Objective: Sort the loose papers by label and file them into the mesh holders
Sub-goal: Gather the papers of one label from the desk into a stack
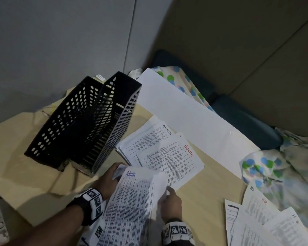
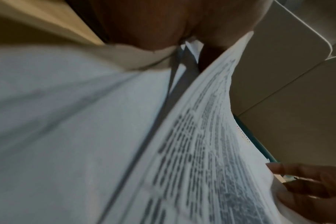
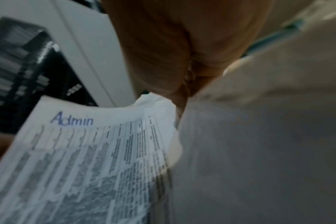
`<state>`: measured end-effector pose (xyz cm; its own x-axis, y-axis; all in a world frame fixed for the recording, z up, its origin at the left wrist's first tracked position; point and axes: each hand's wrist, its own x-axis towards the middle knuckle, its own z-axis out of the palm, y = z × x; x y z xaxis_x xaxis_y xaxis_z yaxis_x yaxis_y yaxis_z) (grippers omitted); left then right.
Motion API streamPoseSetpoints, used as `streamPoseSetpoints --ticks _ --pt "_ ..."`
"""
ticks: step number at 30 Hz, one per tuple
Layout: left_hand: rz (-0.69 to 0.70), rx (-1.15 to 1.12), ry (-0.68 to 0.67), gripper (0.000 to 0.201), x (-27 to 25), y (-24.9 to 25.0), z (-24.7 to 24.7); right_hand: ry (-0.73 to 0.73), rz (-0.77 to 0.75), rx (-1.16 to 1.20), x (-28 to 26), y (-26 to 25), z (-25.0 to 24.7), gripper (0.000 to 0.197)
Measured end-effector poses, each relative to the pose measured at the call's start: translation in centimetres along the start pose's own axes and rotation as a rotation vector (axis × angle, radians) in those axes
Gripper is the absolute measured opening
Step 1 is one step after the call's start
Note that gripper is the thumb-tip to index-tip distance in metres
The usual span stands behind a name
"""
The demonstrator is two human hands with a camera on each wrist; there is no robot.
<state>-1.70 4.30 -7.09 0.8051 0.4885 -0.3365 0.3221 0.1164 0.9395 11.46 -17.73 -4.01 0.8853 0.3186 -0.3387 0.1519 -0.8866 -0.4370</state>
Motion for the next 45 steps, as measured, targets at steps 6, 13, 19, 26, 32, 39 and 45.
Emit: streamPoseSetpoints --ticks 6,13,19,26,32,39,45 --pt "0.021 0.033 -0.002 0.060 -0.7 1.7 0.5 -0.053 0.053 0.050 -0.8 0.8 0.0 0.021" --pt "0.095 0.116 -0.058 0.051 -0.7 2.1 0.9 -0.064 -0.107 -0.037 0.6 -0.4 -0.2 0.070" --pt "0.105 0.058 -0.069 0.030 -0.8 3.0 1.6 -0.122 -0.217 0.083 3.0 -3.9 -1.7 0.051" --pt "0.091 0.086 -0.045 0.029 -1.7 3.3 1.6 -0.205 -0.274 -0.038 3.0 -4.4 -0.5 0.048" --pt "-0.138 0.277 -0.101 0.071 -2.7 1.1 0.9 0.095 0.410 0.048 6.7 -2.8 -2.9 0.067" --pt "-0.209 0.322 -0.030 0.030 -3.9 -0.6 -0.6 -0.023 0.644 0.019 9.2 -3.4 -2.4 0.088" --pt "-0.232 0.371 0.046 0.060 -4.1 -1.9 -3.2 -0.057 0.496 0.021 10.6 -4.1 -0.3 0.046"
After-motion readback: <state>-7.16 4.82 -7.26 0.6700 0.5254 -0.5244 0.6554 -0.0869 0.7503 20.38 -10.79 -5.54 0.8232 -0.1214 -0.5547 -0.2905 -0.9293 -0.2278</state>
